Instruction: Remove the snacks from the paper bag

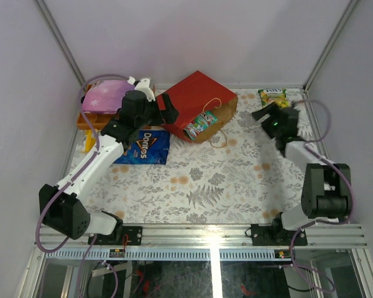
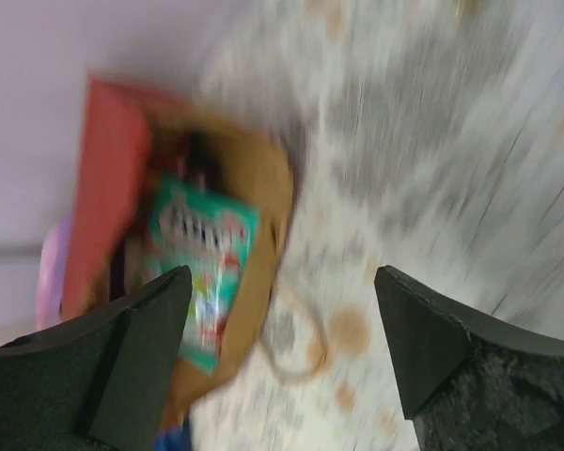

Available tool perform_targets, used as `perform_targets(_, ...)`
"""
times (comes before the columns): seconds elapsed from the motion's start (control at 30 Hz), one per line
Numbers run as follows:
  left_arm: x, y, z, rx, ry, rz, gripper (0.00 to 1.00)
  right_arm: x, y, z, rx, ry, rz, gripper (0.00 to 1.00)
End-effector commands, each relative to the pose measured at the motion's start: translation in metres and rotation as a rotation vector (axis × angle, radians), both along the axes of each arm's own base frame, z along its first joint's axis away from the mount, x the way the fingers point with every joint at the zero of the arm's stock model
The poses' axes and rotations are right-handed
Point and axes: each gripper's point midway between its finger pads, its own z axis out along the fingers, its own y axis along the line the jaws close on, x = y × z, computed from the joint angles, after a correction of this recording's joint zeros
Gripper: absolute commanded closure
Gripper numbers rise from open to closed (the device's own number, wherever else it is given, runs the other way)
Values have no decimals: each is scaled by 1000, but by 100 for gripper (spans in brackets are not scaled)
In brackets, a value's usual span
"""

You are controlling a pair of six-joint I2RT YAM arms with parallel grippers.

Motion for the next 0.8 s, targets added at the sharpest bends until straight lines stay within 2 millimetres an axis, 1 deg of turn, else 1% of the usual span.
perform_targets(0.0, -16, -4, 3, -44, 37, -40, 0, -20, 114, -15, 376, -16, 137, 15)
perform_targets(0.1, -24, -7, 6, -66, 45, -62, 0, -22, 161, -17, 448, -14, 203, 17)
perform_targets(0.13, -27, -7, 6, -75, 48, -65, 0, -22, 175, -22, 463, 5, 222, 18)
perform_targets(0.17, -30, -7, 6, -80, 49, -69, 0, -20, 187, -32, 468, 33, 233, 18)
perform_targets(0.23, -36, -8, 4, -89, 57, -83, 0, -17, 205, -46, 460, 70, 237, 20)
perform_targets(0.3, -41, -7, 2, -88, 68, -90, 0, -11, 214, -59, 454, 95, 225, 21)
perform_targets(0.4, -47, -5, -1, -74, 83, -97, 0, 1, 221, -74, 499, 108, 198, 23)
perform_targets(0.5, -52, -2, -2, -62, 80, -95, 0, 14, 231, -88, 505, 139, 199, 25)
perform_targets(0.63, -55, 2, 1, -49, 70, -88, 0, 20, 241, -115, 507, 194, 180, 25)
perform_targets(0.67, -56, 3, 1, -45, 68, -86, 0, 22, 242, -119, 509, 195, 173, 26)
perform_targets(0.77, -58, 3, 2, -48, 66, -92, 0, 25, 249, -132, 512, 216, 169, 31)
